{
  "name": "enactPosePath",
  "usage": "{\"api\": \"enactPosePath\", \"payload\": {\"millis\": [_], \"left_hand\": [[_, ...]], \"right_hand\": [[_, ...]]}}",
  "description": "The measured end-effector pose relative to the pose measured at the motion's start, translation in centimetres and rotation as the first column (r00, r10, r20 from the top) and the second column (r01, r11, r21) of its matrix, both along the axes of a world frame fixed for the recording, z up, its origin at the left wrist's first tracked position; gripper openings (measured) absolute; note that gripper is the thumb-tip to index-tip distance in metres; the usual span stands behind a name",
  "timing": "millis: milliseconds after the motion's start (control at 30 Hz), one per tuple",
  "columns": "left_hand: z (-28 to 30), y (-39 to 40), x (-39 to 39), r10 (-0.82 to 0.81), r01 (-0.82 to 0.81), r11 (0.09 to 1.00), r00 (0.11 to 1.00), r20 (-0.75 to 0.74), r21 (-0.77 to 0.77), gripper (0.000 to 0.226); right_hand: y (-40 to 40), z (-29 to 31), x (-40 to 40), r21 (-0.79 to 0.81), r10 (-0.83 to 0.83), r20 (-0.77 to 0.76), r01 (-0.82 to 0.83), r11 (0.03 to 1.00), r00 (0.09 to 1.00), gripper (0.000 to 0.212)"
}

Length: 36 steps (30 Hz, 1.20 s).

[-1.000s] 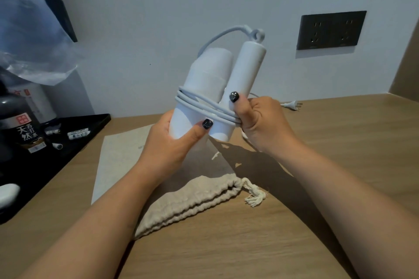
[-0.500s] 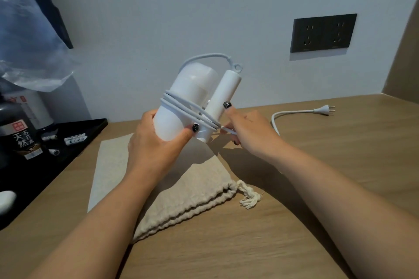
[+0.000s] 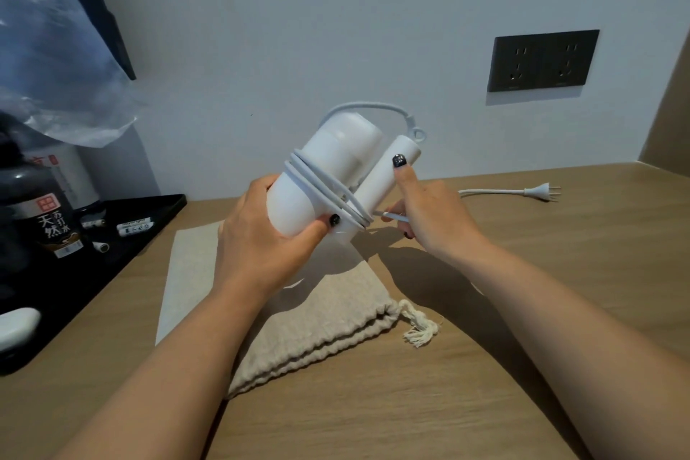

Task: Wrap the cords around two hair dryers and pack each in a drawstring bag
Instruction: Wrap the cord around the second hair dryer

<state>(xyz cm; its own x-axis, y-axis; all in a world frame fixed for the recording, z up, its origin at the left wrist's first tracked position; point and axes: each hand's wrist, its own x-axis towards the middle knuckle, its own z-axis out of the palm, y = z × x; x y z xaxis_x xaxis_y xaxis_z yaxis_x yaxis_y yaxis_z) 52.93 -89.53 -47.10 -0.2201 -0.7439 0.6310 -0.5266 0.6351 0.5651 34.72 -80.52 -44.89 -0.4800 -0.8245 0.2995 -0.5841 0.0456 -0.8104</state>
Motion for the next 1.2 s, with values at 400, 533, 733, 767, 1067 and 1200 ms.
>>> {"api": "enactPosePath", "payload": {"millis": [400,533,733,767,1067,1200], "left_hand": [[0.1,0.0,0.3,0.040,-0.003,0.959,0.991,0.124,-0.284,0.078],[0.2,0.3,0.2,-0.008,0.040,0.925,0.996,0.085,-0.378,0.072],[0.3,0.5,-0.3,0.001,0.014,0.829,1.000,0.027,-0.560,0.064],[0.4,0.7,-0.4,0.005,0.016,0.812,0.999,0.034,-0.584,0.063],[0.4,1.9,-0.8,-0.206,0.204,0.913,0.978,0.032,-0.353,0.073],[0.4,2.6,-1.1,-0.260,0.270,0.961,0.957,-0.131,0.060,0.081]], "right_hand": [[0.9,-0.3,1.9,0.058,0.113,-0.102,-0.107,0.993,0.988,0.070],[0.9,0.3,2.1,0.071,0.147,0.035,-0.150,0.986,0.988,0.087],[0.9,0.3,2.9,0.017,0.227,0.312,-0.244,0.970,0.923,0.083],[0.8,0.1,2.9,0.009,0.234,0.365,-0.255,0.967,0.901,0.088],[0.9,-0.2,2.4,-0.158,0.220,0.408,-0.169,0.973,0.886,0.068],[1.1,-0.3,2.0,-0.313,0.312,0.389,-0.194,0.930,0.867,0.036]]}}
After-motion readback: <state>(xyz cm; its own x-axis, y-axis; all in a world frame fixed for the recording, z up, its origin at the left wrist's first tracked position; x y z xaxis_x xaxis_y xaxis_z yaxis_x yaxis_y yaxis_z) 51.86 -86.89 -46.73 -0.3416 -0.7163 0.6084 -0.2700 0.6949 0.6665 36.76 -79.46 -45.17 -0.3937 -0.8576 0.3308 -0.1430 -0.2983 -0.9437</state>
